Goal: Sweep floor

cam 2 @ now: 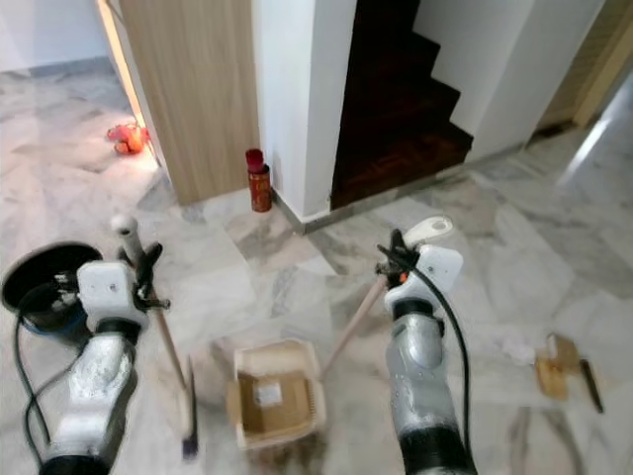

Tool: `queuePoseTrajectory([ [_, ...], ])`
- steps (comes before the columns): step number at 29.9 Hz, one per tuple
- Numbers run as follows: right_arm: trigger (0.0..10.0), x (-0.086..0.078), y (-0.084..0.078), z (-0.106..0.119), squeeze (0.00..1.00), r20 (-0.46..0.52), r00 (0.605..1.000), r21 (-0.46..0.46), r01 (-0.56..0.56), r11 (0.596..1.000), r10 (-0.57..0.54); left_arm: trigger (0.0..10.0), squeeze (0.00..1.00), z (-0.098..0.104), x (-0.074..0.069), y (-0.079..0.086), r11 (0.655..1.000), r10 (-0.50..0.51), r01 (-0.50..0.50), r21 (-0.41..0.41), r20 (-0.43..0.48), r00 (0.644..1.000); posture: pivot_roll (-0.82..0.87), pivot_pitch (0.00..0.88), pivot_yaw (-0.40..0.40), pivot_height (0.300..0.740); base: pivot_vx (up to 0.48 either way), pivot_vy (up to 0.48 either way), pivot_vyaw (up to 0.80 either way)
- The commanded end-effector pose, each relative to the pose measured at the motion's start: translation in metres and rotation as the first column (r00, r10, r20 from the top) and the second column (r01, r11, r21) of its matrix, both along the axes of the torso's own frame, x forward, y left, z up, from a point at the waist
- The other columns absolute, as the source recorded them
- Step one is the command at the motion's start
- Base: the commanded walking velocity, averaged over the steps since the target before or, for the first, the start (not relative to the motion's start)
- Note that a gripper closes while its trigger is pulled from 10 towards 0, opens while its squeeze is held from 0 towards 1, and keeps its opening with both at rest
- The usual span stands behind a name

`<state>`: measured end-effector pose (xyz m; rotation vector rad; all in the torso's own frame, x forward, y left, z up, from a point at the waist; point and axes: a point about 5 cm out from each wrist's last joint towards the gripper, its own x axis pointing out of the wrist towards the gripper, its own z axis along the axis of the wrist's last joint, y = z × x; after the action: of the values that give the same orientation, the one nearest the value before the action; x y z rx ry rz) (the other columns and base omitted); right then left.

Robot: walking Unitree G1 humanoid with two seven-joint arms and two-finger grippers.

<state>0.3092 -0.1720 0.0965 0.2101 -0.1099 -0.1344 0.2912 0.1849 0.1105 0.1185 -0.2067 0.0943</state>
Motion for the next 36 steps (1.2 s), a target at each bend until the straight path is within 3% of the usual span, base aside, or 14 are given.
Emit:
queuePoseTrajectory([
  [1, 10.0, 0.0054, 0.0052, 0.0162, 0.00, 0.067, 0.998, -0.010, -0.013, 1.000, 0.014, 10.0, 0.00, 0.0093, 0.0018, 0.0016, 1.000, -0.005, 0.005, 0.012, 0.040, 0.999, 0.11, 0.000, -0.049, 0.740, 0.000, 0.442, 0.00],
  [24, 10.0, 0.0053, 0.0130, 0.0151, 0.00, 0.073, 0.996, -0.006, -0.041, 0.999, 0.041, 10.0, 0.00, 0.0125, 0.0041, -0.0004, 1.000, -0.022, 0.021, 0.019, 0.044, 0.999, 0.12, 0.000, -0.039, 0.740, 0.000, 0.437, 0.18],
  [36, 10.0, 0.0058, 0.0134, 0.0158, 0.00, 0.076, 0.996, -0.006, -0.043, 0.999, 0.043, 10.0, 0.00, 0.0101, 0.0049, -0.0055, 0.999, -0.049, 0.049, 0.010, 0.015, 0.999, 0.12, 0.000, -0.038, 0.740, 0.000, 0.049, 0.40],
])
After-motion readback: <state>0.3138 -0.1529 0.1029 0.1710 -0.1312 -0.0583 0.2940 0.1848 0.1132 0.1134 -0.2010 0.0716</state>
